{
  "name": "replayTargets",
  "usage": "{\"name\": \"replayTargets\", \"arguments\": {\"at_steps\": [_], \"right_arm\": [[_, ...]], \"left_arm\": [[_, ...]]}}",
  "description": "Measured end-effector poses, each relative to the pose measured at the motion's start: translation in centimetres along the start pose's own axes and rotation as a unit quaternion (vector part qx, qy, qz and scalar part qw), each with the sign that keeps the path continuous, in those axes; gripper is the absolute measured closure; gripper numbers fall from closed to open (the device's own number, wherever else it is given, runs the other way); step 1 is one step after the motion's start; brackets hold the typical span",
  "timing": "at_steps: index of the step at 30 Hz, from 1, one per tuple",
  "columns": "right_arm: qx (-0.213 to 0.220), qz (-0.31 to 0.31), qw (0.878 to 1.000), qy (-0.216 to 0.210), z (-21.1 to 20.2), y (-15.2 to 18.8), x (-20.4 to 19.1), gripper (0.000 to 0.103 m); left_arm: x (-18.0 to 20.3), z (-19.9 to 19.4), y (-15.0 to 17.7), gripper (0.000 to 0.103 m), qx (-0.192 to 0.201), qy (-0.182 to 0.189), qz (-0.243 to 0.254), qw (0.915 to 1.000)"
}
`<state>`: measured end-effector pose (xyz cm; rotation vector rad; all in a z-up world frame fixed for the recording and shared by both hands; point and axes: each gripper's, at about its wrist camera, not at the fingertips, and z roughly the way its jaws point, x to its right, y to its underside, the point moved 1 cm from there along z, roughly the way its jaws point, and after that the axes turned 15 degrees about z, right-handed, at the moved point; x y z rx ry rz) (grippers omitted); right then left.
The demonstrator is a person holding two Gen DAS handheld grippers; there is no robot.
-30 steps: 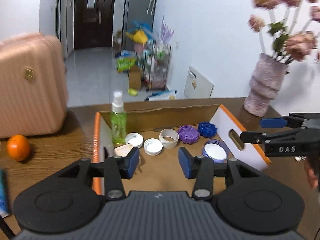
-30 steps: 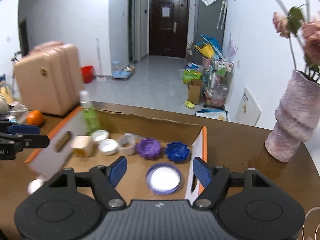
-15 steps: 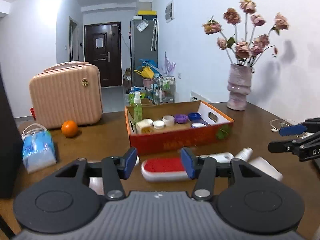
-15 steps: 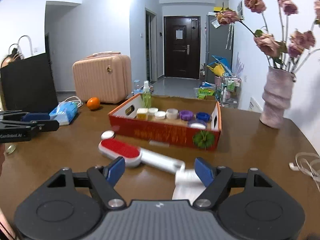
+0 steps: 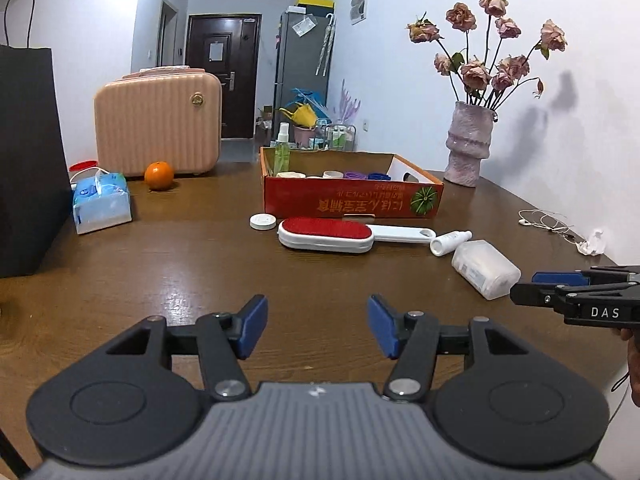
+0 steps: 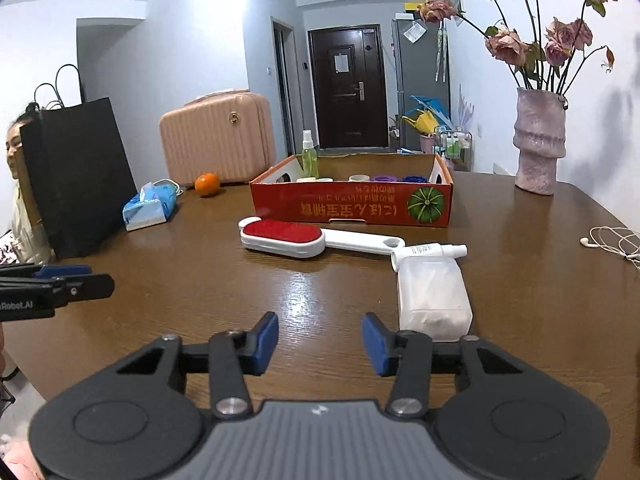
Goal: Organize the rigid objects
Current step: 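Move both tools back toward the red lint brush on the table, then grasp the red lint brush head with the left tool while the right tool grasps its white handle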
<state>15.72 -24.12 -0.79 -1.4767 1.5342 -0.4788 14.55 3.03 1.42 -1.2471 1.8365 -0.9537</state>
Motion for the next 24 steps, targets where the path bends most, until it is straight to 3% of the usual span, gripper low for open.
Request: {"name": "replayTargets", "arguments": {"at_steps": [12, 17, 19, 24], "right_arm": [[-0.028, 0.004, 0.999, 0.018, 5.5, -0.8, 0.8, 0.064], [-0.050, 0.008, 0.998, 0.026, 10.5, -1.7, 1.0, 0.065], [-0.062, 0.000, 0.997, 0.050, 12.7, -2.1, 0.8, 0.068], [-0.048, 0.018, 0.995, 0.081, 15.8, -4.2, 2.1, 0.073]], "left_arm": [[-0.7, 5.5, -0.6, 0.049, -0.028, 0.007, -0.007, 0.9995], [-1.7, 10.5, -2.2, 0.049, -0.041, 0.016, -0.006, 0.9990], [-2.3, 12.8, -3.1, 0.049, -0.046, 0.020, -0.003, 0.9988], [-3.6, 18.7, -5.3, 0.049, -0.060, 0.044, 0.001, 0.9972]]}}
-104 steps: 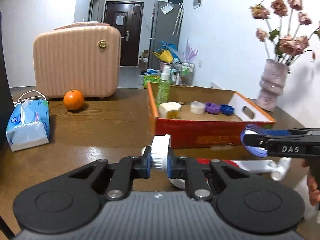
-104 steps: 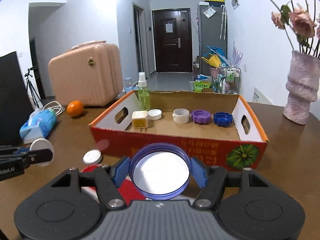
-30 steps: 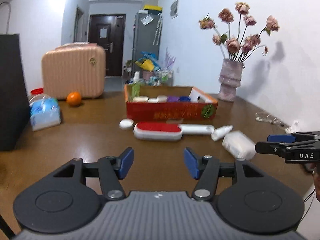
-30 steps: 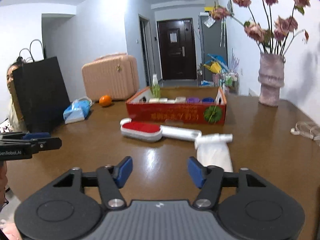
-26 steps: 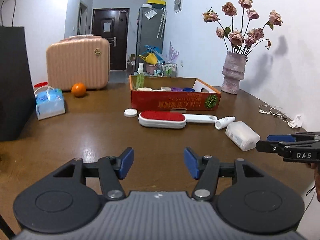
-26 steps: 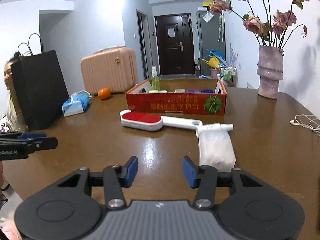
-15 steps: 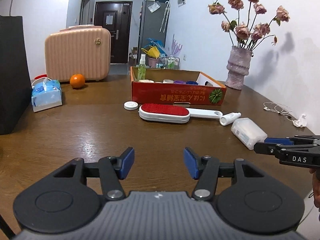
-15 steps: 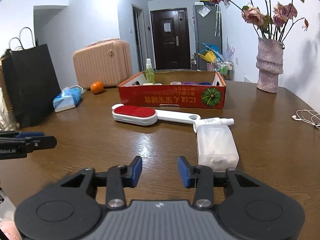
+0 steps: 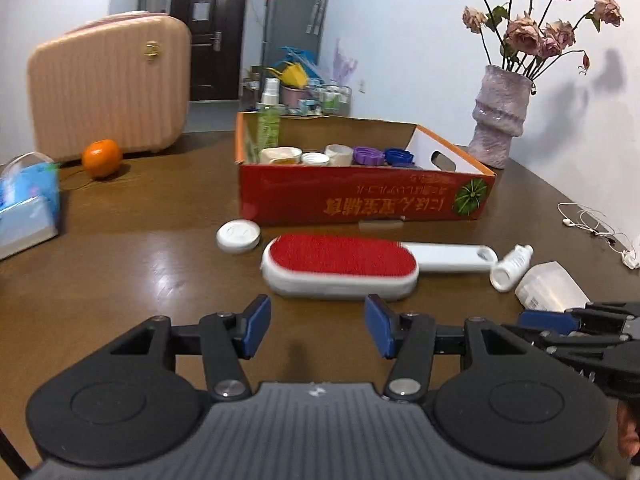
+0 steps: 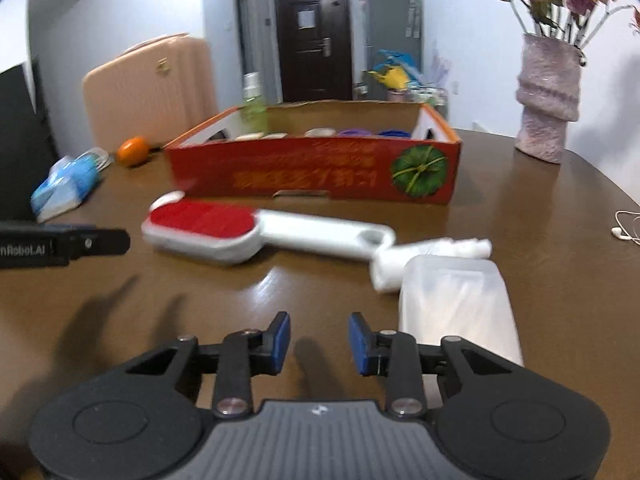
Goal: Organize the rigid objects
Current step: 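Grasp the red lint brush head with the left tool while the right tool grasps its white handle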
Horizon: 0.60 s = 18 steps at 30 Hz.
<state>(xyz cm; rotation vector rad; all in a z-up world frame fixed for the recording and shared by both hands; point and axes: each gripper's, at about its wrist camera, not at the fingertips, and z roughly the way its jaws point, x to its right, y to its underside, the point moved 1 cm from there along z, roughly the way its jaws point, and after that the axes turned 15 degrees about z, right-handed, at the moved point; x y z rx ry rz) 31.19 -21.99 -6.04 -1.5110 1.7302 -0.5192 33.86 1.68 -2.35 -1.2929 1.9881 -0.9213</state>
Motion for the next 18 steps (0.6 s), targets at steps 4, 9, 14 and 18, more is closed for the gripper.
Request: {"name": "replayTargets", "arguments": {"at_steps": [4, 9, 14, 18], "right_arm": [[0.006, 0.019, 1.000, 0.011, 1.9, -2.3, 1.2, 0.074], [0.022, 0.043, 0.999, 0.016, 3.0, -4.2, 2.6, 0.074], [0.037, 0.054, 0.998, 0.025, 4.5, -6.1, 3.6, 0.074], [0.025, 0.068, 0.997, -0.011, 5.7, -8.2, 4.1, 0.073]], "left_arm": [[-1.2, 3.1, -1.5, 0.048, -0.008, -0.013, 0.001, 0.9999], [-2.6, 5.4, -1.8, 0.049, -0.021, 0.003, -0.024, 0.9995], [-3.4, 6.2, -1.4, 0.054, -0.018, 0.016, -0.053, 0.9983], [-3.5, 6.2, -1.3, 0.054, -0.014, 0.017, -0.057, 0.9981]]}}
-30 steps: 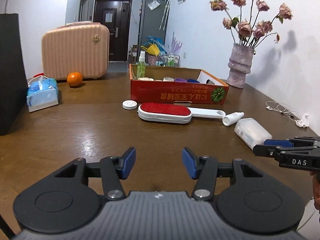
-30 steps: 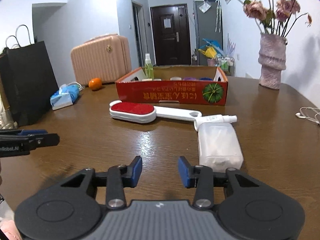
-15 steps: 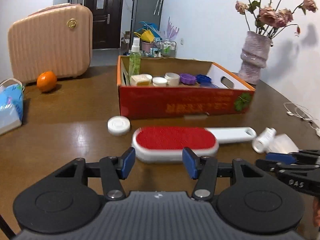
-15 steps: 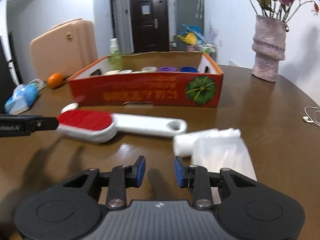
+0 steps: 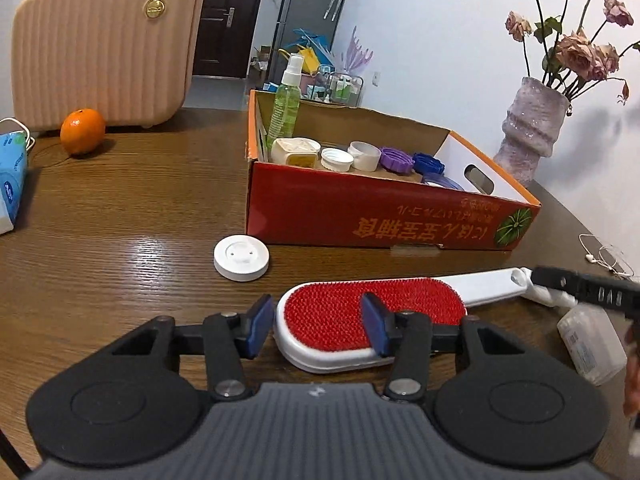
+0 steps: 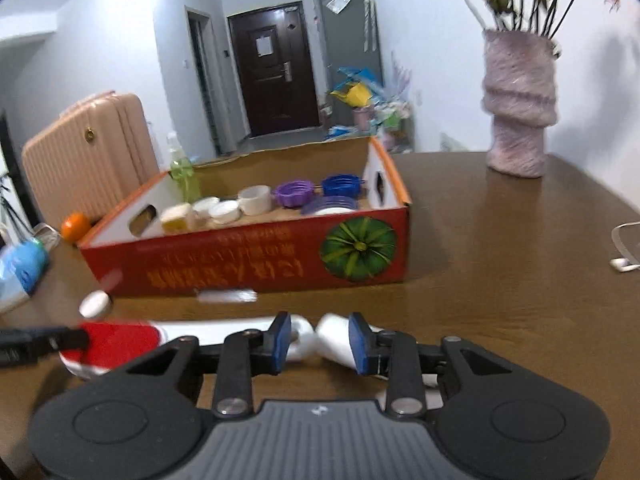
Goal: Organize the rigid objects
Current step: 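Grasp the red lint brush head with the left tool while the right tool grasps its white handle, then lift the lint brush with both tools, lower it into the box and release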
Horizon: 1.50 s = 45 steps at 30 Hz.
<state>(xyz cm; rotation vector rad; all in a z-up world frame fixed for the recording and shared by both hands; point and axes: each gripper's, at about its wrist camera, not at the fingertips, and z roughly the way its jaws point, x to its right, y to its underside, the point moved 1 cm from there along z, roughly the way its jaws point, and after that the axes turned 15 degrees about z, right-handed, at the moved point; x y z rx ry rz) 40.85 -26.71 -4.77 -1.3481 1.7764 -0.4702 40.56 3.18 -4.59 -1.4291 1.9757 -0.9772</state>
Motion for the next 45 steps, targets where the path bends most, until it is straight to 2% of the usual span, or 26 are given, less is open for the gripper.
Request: {"name": "replayTargets", "arguments": {"at_steps": [3, 7, 11, 16, 23, 25, 26, 28, 30, 31, 32, 33, 34, 35, 36, 38, 40, 42, 44, 45], "right_arm": [[-0.015, -0.004, 1.000, -0.012, 0.6, -0.3, -0.2, 0.073], [-0.013, -0.009, 1.000, -0.001, 0.1, 0.1, -0.5, 0.085], [-0.027, -0.015, 1.000, 0.001, 0.2, 0.7, -0.7, 0.085], [-0.043, 0.039, 0.998, -0.015, 1.5, 0.0, 0.6, 0.085], [-0.055, 0.038, 0.998, -0.015, 2.1, 0.1, 0.7, 0.087], [-0.056, 0.023, 0.998, -0.010, 2.3, 0.4, 0.4, 0.090], [-0.059, 0.015, 0.998, -0.006, 2.4, 0.5, 0.4, 0.091], [-0.060, 0.023, 0.998, -0.013, 2.4, 0.4, 0.7, 0.092], [-0.062, 0.038, 0.997, -0.013, 2.0, 0.3, 0.9, 0.093], [-0.059, 0.037, 0.998, -0.011, 1.5, 0.4, 0.7, 0.093], [-0.053, 0.029, 0.998, -0.009, 0.7, 0.6, 0.4, 0.094], [-0.056, 0.029, 0.998, -0.027, -0.3, 0.9, 0.1, 0.094], [-0.065, 0.034, 0.996, -0.056, -1.2, 1.3, -0.1, 0.094], [-0.076, 0.025, 0.994, -0.077, -2.2, 2.0, -0.8, 0.094], [-0.074, 0.008, 0.994, -0.077, -3.0, 2.9, -1.5, 0.094], [-0.061, -0.021, 0.997, -0.052, -4.1, 4.8, -2.7, 0.094], [-0.064, -0.016, 0.997, -0.045, -4.4, 6.0, -2.6, 0.093], [-0.059, -0.006, 0.997, -0.039, -5.0, 6.3, -2.2, 0.093], [-0.042, -0.003, 0.999, -0.028, -5.7, 6.3, -1.9, 0.100], [-0.037, 0.003, 0.999, -0.023, -5.8, 6.2, -1.6, 0.100]], "left_arm": [[-0.1, 0.0, 0.0, 0.054, 0.002, 0.002, -0.001, 1.0000], [-0.2, 0.2, 0.1, 0.054, 0.006, 0.005, -0.002, 1.0000], [-0.3, 0.1, 0.2, 0.054, 0.007, 0.005, -0.001, 1.0000], [-0.2, 0.1, 0.3, 0.054, 0.011, 0.003, 0.001, 0.9999], [0.0, 0.0, 0.2, 0.055, 0.017, 0.003, 0.005, 0.9998], [0.2, -0.1, 0.3, 0.056, 0.026, 0.001, 0.016, 0.9995], [0.5, -0.1, 0.4, 0.056, 0.038, -0.004, 0.037, 0.9986], [0.9, -0.3, 0.5, 0.057, 0.047, -0.007, 0.055, 0.9974], [0.5, -0.5, 0.5, 0.065, 0.041, -0.001, 0.040, 0.9984], [0.3, -0.7, 0.6, 0.072, 0.035, 0.000, 0.029, 0.9990], [0.3, -1.3, 0.7, 0.092, 0.032, -0.002, 0.020, 0.9993], [0.3, -2.0, 1.1, 0.099, 0.039, 0.008, 0.016, 0.9991], [0.6, -3.1, 1.7, 0.098, 0.048, 0.064, 0.006, 0.9967], [1.0, -4.0, 2.3, 0.098, 0.052, 0.093, -0.005, 0.9943], [2.2, -5.2, 3.1, 0.098, 0.056, 0.099, 0.001, 0.9934], [4.9, -7.3, 5.0, 0.097, 0.062, 0.076, 0.029, 0.9948], [5.5, -8.3, 6.5, 0.097, 0.051, 0.086, 0.013, 0.9949], [5.4, -9.5, 7.4, 0.093, 0.048, 0.065, 0.022, 0.9965], [4.9, -10.5, 7.4, 0.076, 0.051, 0.033, 0.031, 0.9977], [4.2, -10.9, 7.2, 0.071, 0.056, 0.023, 0.023, 0.9979]]}}
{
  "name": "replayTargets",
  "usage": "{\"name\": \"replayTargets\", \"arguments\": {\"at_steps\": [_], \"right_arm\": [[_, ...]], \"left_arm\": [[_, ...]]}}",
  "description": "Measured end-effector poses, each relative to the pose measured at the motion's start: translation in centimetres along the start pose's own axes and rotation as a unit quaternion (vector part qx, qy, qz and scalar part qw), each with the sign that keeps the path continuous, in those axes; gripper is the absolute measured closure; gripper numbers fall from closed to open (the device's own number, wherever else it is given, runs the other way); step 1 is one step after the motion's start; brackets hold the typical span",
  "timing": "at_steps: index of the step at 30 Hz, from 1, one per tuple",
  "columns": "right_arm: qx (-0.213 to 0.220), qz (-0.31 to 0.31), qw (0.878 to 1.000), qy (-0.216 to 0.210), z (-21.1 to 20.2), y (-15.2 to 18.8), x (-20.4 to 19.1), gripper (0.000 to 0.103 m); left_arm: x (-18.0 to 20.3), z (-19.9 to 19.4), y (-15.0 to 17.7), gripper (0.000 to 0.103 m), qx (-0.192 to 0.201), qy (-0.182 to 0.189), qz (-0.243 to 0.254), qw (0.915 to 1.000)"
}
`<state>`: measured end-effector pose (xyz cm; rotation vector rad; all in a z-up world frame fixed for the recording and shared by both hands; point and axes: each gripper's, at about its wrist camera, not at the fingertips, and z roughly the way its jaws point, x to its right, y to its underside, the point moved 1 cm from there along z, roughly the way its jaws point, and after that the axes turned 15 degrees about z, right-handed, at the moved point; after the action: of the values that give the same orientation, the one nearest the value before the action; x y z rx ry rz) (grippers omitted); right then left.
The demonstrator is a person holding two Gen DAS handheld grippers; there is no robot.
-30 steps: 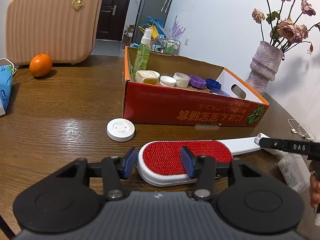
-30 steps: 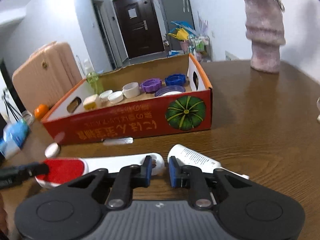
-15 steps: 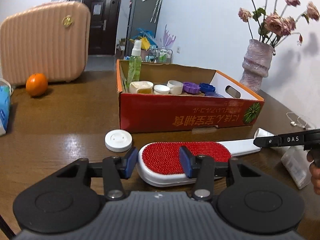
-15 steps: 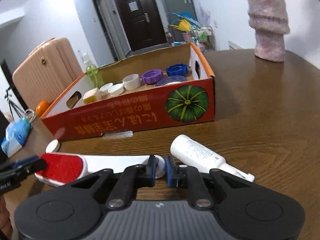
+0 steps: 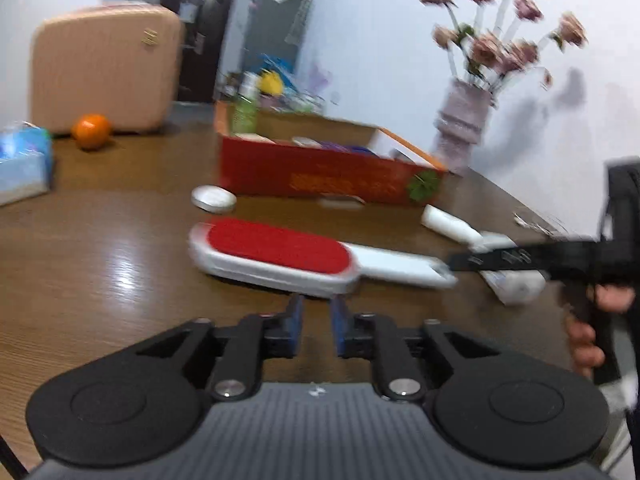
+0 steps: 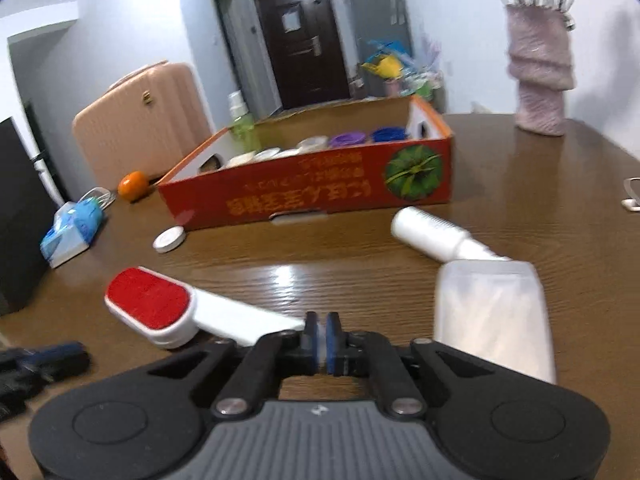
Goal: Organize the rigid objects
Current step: 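Lift the lint brush with both tools, lower it into the box and release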
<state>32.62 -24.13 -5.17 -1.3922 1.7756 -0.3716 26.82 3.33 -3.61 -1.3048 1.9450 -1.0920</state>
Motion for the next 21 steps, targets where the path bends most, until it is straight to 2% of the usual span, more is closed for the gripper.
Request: {"name": "replayTargets", "arguments": {"at_steps": [4, 7, 10, 13, 15, 17, 21], "right_arm": [[0.006, 0.042, 0.999, 0.001, 0.0, -0.4, 1.4, 0.099], [0.003, 0.053, 0.998, -0.024, -1.4, -0.5, 1.8, 0.091], [-0.022, 0.064, 0.996, -0.059, -2.1, -0.2, 2.0, 0.089], [-0.036, 0.064, 0.996, -0.044, -0.8, 0.2, 1.9, 0.089], [-0.047, 0.074, 0.995, -0.051, 0.2, 0.5, 1.9, 0.087], [-0.038, 0.072, 0.995, -0.049, 0.5, 0.5, 1.7, 0.087], [-0.041, 0.070, 0.996, -0.033, 1.8, -0.1, 1.7, 0.088]], "left_arm": [[-2.6, 0.6, -1.8, 0.048, 0.010, -0.019, -0.018, 0.9996], [-3.6, 2.3, -3.5, 0.048, 0.000, -0.036, -0.008, 0.9993], [-5.1, 4.6, -4.6, 0.044, -0.015, -0.035, -0.008, 0.9992], [-6.3, 7.0, -4.6, 0.044, -0.039, -0.020, -0.017, 0.9989], [-6.8, 7.9, -4.0, 0.042, -0.050, -0.004, -0.032, 0.9982], [-7.1, 8.3, -3.2, 0.041, -0.039, 0.006, -0.045, 0.9982], [-7.7, 8.1, -2.9, 0.048, -0.030, 0.019, -0.058, 0.9977]]}}
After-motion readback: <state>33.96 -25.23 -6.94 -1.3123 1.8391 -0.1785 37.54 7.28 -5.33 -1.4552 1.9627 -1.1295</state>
